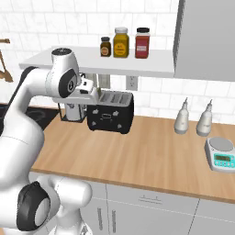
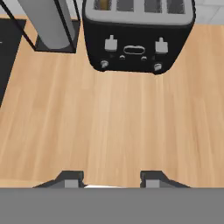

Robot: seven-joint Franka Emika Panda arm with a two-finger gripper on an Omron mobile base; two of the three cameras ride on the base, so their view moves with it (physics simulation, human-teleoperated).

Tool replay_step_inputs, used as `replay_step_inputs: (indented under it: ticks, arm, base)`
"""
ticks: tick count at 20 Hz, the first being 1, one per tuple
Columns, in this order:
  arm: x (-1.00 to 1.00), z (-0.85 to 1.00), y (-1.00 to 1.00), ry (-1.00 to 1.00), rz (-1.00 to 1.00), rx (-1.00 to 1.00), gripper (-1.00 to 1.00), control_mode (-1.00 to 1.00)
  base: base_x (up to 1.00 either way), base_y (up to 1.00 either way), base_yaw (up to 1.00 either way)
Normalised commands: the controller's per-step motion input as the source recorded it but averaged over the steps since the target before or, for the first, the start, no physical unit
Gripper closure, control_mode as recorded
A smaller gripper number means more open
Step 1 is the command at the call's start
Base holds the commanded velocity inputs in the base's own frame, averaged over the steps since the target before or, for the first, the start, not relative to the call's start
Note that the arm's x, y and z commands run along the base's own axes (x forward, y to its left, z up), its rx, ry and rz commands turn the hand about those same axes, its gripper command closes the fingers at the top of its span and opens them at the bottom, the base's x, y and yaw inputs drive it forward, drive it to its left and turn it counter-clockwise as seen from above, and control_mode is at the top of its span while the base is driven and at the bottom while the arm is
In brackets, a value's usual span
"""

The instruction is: Start the toaster. Once the lever pops up, take the bread to the plate on the dining counter.

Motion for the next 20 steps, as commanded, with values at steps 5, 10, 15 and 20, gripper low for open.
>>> replay_step_inputs:
  ticks: [5,10,15,20]
  arm:
    - [-0.15,0.0,-0.35,-0.19,0.01,0.08,-1.0,-1.0]
    - [-0.16,0.0,-0.89,-0.37,0.0,0.27,-1.0,-1.0]
    - [-0.01,0.0,-0.33,-0.14,0.0,0.06,-1.0,-1.0]
    - [0.27,-0.12,0.27,-0.04,-0.09,0.0,1.0,-1.0]
  base:
    - [0.0,0.0,0.0]
    - [0.0,0.0,0.0]
    - [0.0,0.0,0.0]
    - [0.0,0.0,0.0]
